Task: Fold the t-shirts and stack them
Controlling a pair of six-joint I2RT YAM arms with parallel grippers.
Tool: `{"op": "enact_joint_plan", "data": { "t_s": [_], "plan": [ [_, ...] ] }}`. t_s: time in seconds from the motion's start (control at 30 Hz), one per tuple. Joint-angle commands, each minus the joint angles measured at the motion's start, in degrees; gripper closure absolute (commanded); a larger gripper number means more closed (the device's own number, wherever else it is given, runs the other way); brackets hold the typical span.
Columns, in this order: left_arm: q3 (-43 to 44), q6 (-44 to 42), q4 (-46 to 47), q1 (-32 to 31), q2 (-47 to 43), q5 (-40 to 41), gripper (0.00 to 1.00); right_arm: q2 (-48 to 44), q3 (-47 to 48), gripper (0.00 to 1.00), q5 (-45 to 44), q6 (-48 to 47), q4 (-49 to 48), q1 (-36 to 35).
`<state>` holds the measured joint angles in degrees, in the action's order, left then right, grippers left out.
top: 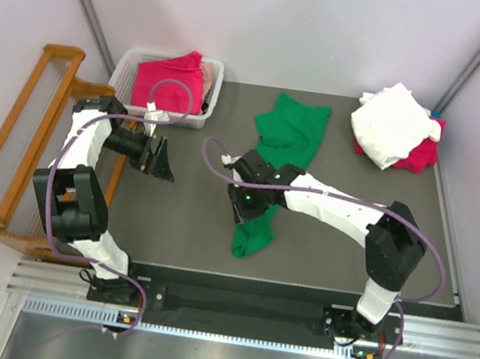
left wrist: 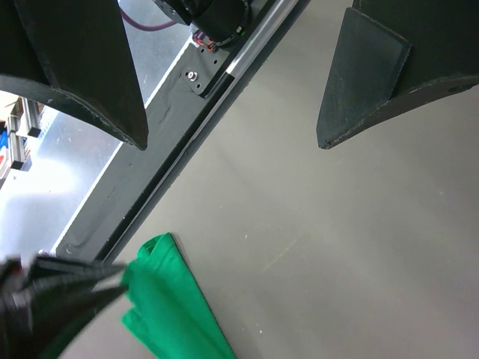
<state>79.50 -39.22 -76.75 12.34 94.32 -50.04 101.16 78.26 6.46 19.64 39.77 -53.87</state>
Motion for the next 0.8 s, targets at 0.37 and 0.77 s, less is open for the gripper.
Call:
{"op": "enact_joint_plan", "data": {
  "t_s": [0.37, 0.77],
  "plan": [
    [0.74, -0.68, -0.15, 0.49, -0.37, 0.30, 0.01, 10.54, 14.38, 0.75, 5.50, -0.74, 3.56, -6.78],
    [1.00, -2.09, -1.38, 0.67, -0.19, 1.00, 0.01, 7.90, 10.34, 0.66, 1.01, -1.45, 3.74, -4.76]
  ]
}}
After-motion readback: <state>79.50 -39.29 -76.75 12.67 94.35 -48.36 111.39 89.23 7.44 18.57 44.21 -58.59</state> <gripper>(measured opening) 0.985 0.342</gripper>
